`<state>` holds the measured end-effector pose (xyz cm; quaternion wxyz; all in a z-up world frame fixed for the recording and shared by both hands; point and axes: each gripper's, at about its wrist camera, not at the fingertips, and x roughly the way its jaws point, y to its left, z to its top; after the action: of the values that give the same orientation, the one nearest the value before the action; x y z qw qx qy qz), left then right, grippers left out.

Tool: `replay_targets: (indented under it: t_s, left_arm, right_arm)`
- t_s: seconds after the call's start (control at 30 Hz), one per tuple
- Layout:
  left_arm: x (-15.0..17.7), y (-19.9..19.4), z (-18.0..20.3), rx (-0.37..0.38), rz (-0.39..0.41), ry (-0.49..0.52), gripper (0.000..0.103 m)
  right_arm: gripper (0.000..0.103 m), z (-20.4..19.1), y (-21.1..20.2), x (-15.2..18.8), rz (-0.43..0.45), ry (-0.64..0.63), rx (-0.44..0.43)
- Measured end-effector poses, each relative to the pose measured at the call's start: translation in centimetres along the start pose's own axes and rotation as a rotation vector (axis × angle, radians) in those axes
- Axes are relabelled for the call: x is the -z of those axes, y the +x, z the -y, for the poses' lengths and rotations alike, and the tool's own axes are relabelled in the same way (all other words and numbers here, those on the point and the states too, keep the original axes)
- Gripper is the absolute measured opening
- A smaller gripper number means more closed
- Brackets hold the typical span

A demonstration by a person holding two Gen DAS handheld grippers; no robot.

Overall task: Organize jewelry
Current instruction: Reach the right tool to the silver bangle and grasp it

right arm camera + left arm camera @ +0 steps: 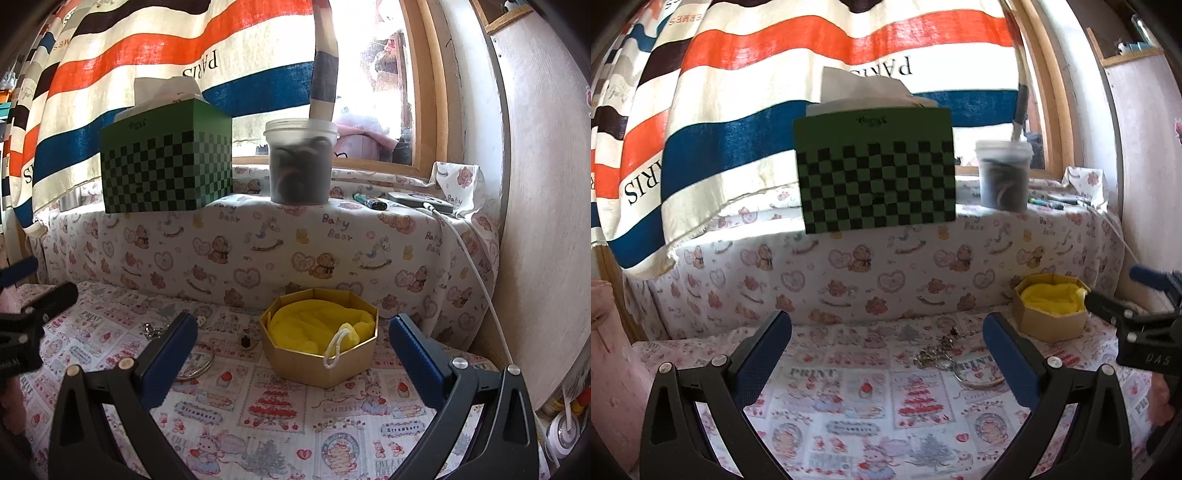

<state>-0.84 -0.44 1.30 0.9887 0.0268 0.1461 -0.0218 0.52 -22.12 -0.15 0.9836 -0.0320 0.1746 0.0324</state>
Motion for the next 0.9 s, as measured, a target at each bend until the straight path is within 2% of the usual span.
replay_targets:
  t_s: [0.1, 0.2, 0.33, 0.5, 0.67, 0.77, 0.9]
  left_arm:
    - [-0.8, -0.3, -1.3, 0.023, -0.015, -0.054, 0.103]
    - [-1.3, -0.3, -2.2, 0.012, -0.022, -0.063, 0.103]
    - [-1.7, 0.2, -3.3, -0.024, -0.046, -0.077, 0.103]
    - [-1.6, 1.8, -4.9, -0.054, -0.133, -0.129, 0.103]
    - [-0.8, 3.3, -5.9, -0.053, -0.192, -0.153, 0.103]
    - [-0.5, 3.9, -5.9, -0.072, -0.215, -0.137, 0.103]
    - [-0.8, 4.0, -6.7, 0.004, -0.253, -0.201, 0.103]
  right_arm:
    - [0.103, -0.2, -0.2, -0.9, -0.036, -0.015, 0.025]
    - [0.103, -0.1, -0.8, -1.8, -0.055, 0.019, -0.032]
    - [0.103, -1.5, 0.9, -3.0, -0.204, -0.012, -0.174]
    - [0.103, -5.4, 4.8, -2.8, -0.405, -0.103, -0.316]
    - [0.102, -8.4, 8.3, -1.8, -0.534, -0.143, -0.373]
    - [0.092, -9.5, 10.2, -1.1, -0.601, -0.146, -0.386]
    - [0.090, -9.6, 12.1, -0.9, -0.660, -0.147, -0.359]
